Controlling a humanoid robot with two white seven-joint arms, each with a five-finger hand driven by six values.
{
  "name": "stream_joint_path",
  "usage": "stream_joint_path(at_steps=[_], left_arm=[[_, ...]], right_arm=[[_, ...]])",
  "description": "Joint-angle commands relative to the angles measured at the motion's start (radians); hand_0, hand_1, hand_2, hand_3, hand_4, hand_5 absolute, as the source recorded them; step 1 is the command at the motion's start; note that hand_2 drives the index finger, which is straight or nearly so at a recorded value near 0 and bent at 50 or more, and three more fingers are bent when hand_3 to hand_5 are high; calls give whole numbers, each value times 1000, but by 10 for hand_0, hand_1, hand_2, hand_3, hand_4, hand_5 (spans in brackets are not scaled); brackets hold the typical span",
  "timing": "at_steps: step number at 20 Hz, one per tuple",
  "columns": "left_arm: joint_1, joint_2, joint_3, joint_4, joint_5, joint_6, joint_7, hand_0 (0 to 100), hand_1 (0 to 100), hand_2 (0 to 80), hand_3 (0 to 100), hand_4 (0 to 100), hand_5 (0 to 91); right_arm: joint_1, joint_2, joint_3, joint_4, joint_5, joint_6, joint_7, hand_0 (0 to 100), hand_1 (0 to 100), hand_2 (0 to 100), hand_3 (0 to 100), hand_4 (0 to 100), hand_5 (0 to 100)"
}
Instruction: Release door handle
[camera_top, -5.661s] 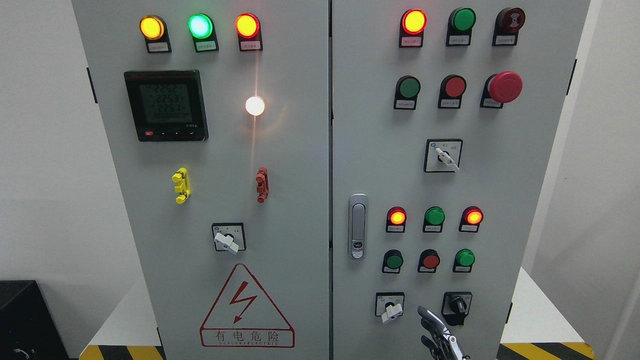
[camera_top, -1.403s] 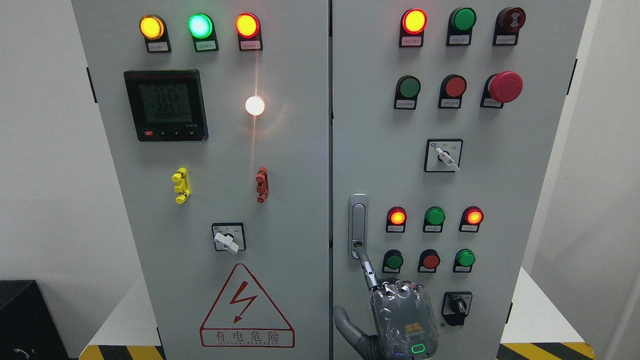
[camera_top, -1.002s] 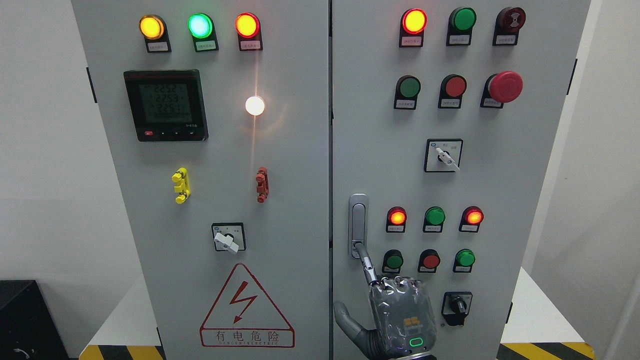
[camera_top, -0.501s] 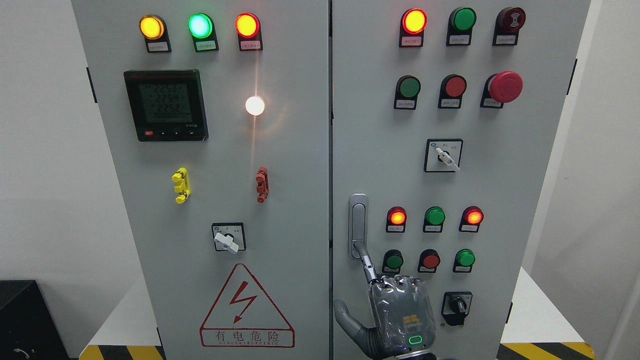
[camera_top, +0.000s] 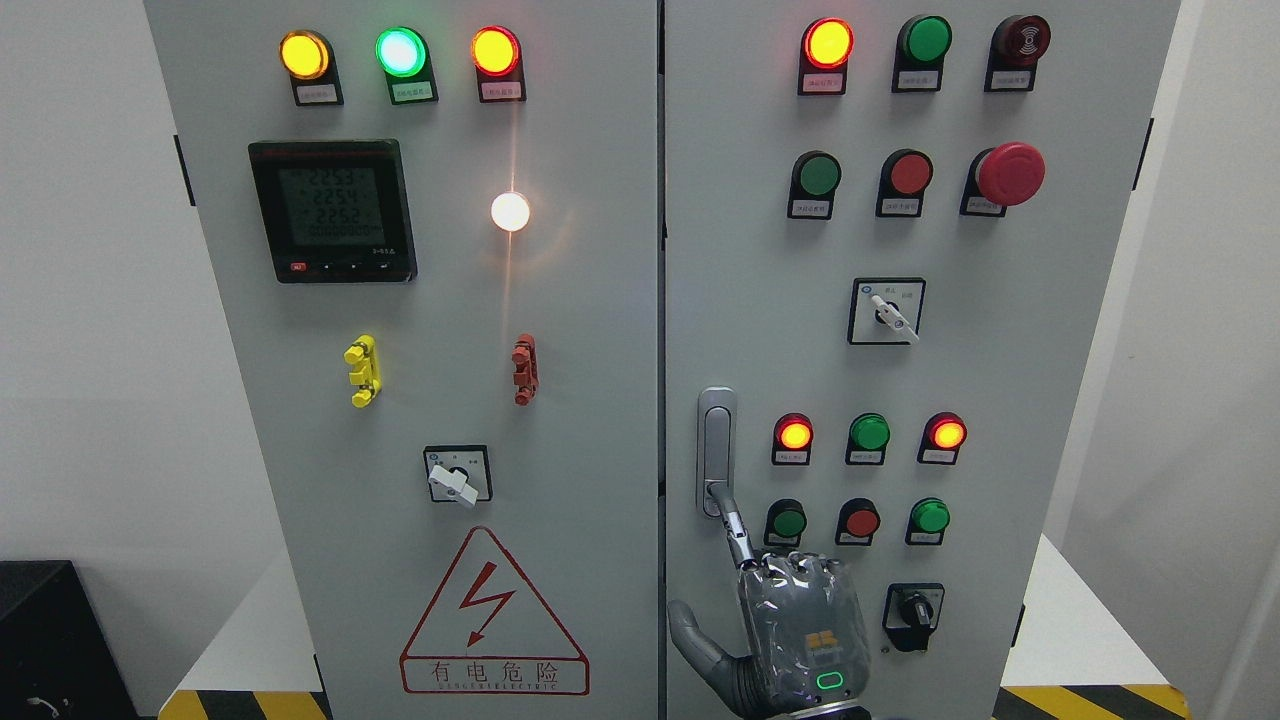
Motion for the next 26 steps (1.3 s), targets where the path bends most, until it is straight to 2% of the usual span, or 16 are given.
stream_joint_path(at_steps=[1, 26], left_arm=[[-26, 0, 0, 29, 0, 0, 1, 120, 556, 0, 0, 0, 0], [-26, 0, 0, 29, 0, 0, 1, 120, 556, 0, 0, 0, 0]], right_arm=[[0, 4, 2, 8, -1, -1, 4, 286, 258, 23, 1000, 1000, 1000], [11, 6, 5, 11, -5, 1, 18, 300, 252, 33, 1000, 1000, 1000]])
